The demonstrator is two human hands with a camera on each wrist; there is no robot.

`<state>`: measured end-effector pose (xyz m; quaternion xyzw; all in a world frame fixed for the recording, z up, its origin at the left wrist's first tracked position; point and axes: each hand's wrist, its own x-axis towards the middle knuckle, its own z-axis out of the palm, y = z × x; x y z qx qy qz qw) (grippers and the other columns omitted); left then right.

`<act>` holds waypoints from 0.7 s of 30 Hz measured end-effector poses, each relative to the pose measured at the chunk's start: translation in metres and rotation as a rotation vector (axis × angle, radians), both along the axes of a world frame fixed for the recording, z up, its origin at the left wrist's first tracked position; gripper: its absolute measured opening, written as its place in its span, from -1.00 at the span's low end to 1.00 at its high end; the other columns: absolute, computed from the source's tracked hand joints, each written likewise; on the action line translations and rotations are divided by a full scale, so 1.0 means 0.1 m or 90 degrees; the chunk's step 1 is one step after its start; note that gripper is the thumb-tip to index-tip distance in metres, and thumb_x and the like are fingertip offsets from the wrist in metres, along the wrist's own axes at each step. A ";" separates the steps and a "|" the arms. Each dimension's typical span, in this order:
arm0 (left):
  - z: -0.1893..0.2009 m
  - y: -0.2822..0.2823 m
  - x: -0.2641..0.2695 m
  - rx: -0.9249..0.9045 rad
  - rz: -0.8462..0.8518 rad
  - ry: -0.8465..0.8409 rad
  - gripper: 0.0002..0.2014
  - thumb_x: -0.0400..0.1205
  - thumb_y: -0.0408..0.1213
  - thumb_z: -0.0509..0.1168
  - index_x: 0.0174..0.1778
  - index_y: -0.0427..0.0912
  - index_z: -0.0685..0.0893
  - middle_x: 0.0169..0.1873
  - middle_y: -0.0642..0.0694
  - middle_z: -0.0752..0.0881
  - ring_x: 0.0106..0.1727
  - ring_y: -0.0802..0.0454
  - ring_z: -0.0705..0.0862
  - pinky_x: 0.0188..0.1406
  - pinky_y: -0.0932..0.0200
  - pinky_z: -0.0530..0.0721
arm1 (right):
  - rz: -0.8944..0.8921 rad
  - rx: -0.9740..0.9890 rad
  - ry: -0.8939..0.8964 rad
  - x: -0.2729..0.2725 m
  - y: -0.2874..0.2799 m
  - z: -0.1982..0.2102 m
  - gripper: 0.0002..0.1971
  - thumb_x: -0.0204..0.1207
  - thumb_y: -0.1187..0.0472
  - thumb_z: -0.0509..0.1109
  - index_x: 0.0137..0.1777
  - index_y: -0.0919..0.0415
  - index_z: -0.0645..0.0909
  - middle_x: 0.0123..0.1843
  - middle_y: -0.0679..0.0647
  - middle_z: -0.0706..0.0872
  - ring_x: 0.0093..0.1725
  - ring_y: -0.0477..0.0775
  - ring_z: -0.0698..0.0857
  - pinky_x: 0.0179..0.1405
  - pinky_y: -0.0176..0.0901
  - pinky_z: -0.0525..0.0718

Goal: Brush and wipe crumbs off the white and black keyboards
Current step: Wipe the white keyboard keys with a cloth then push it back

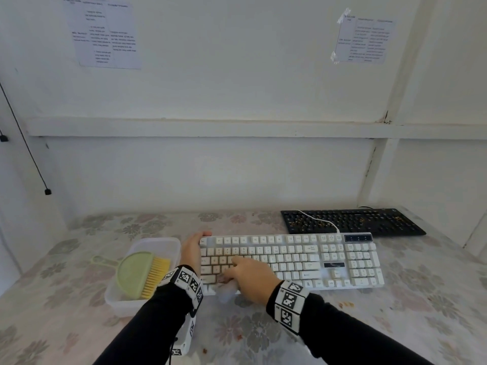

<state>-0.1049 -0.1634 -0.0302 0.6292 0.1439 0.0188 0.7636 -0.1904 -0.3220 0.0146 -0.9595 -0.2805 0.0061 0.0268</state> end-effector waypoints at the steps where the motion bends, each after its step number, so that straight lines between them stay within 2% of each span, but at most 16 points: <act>1: -0.10 0.03 0.09 -0.003 0.004 -0.001 -0.72 0.27 0.12 0.31 -0.35 0.02 0.76 -0.18 -0.34 0.63 -0.16 -0.29 0.64 0.02 -0.42 0.63 | -0.004 0.004 0.008 -0.02 -0.09 0.00 -0.62 0.48 0.22 0.42 0.30 -0.03 0.58 0.09 0.06 0.52 0.04 0.13 0.58 -0.04 0.04 0.66; 3: -0.14 0.03 0.12 -0.015 -0.006 0.000 -0.71 0.23 0.13 0.31 -0.38 0.03 0.76 -0.25 -0.27 0.63 -0.14 -0.28 0.63 0.09 -0.43 0.59 | -0.022 0.023 0.022 -0.08 -0.29 0.00 -0.68 0.51 0.14 0.39 0.27 -0.02 0.59 -0.01 -0.03 0.45 -0.04 0.03 0.52 -0.07 -0.07 0.62; 6: 0.09 -0.03 -0.07 0.012 -0.001 -0.012 -0.73 0.31 0.08 0.24 -0.39 0.01 0.75 -0.31 -0.20 0.65 -0.16 -0.29 0.65 0.05 -0.35 0.62 | -0.091 0.026 0.026 -0.15 -0.67 0.01 -0.77 0.54 0.14 0.31 0.18 -0.01 0.61 -0.04 -0.12 0.37 -0.06 -0.09 0.45 -0.12 -0.25 0.53; 8: 0.15 -0.05 -0.13 0.025 0.004 -0.021 -0.74 0.38 0.04 0.22 -0.36 -0.01 0.73 -0.33 -0.21 0.65 -0.18 -0.30 0.67 0.02 -0.33 0.64 | -0.150 0.032 0.034 -0.19 -0.92 0.04 -0.79 0.51 0.17 0.26 0.10 -0.01 0.61 -0.08 -0.15 0.39 -0.08 -0.10 0.47 -0.16 -0.30 0.55; 10: 0.19 -0.07 -0.18 0.039 0.007 -0.030 -0.75 0.46 0.00 0.20 -0.32 -0.03 0.71 -0.34 -0.22 0.65 -0.20 -0.30 0.67 -0.02 -0.33 0.65 | -0.200 0.012 0.034 -0.20 -1.11 0.07 -0.81 0.47 0.14 0.24 0.04 -0.01 0.60 -0.14 -0.17 0.39 -0.12 -0.09 0.51 -0.31 -0.38 0.46; 13: 0.21 -0.08 -0.18 0.043 0.013 -0.033 -0.74 0.61 -0.10 0.15 -0.25 -0.10 0.68 -0.36 -0.25 0.62 -0.25 -0.26 0.65 -0.13 -0.23 0.65 | -0.265 -0.031 0.046 -0.20 -1.24 0.19 -0.93 0.44 0.11 0.27 -0.11 0.01 0.53 -0.10 -0.09 0.47 -0.14 -0.06 0.54 -0.30 -0.33 0.46; 15: 0.21 -0.09 -0.16 0.045 0.026 -0.036 -0.74 0.62 -0.15 0.15 -0.29 -0.10 0.68 -0.31 -0.27 0.62 -0.19 -0.27 0.64 -0.06 -0.26 0.64 | -0.280 -0.026 0.032 -0.20 -1.18 0.26 -0.97 0.44 0.13 0.28 -0.14 0.02 0.50 -0.09 -0.06 0.52 -0.13 -0.04 0.58 -0.27 -0.28 0.50; 17: 0.22 -0.09 -0.17 0.051 0.036 -0.035 -0.74 0.61 -0.16 0.16 -0.32 -0.07 0.68 -0.28 -0.26 0.63 -0.15 -0.28 0.64 0.01 -0.30 0.63 | -0.246 0.014 -0.007 -0.17 -1.00 0.30 -0.93 0.48 0.12 0.28 -0.06 -0.01 0.53 -0.02 -0.05 0.56 -0.07 -0.05 0.56 -0.19 -0.25 0.54; 19: 0.21 -0.09 -0.17 0.050 0.034 -0.034 -0.74 0.60 -0.16 0.16 -0.33 -0.07 0.68 -0.30 -0.24 0.63 -0.17 -0.25 0.63 -0.05 -0.24 0.62 | -0.184 0.079 -0.036 -0.14 -0.74 0.25 -0.80 0.54 0.09 0.27 0.15 -0.03 0.57 0.09 -0.04 0.58 0.04 -0.03 0.55 0.00 -0.17 0.59; 21: 0.20 -0.09 -0.17 0.042 0.038 -0.031 -0.76 0.58 -0.15 0.17 -0.33 -0.07 0.68 -0.33 -0.22 0.64 -0.21 -0.22 0.61 -0.09 -0.18 0.60 | -0.131 0.118 -0.041 -0.11 -0.45 0.13 -0.74 0.58 0.08 0.26 0.26 -0.05 0.55 0.17 0.02 0.57 0.11 0.06 0.57 0.13 -0.04 0.60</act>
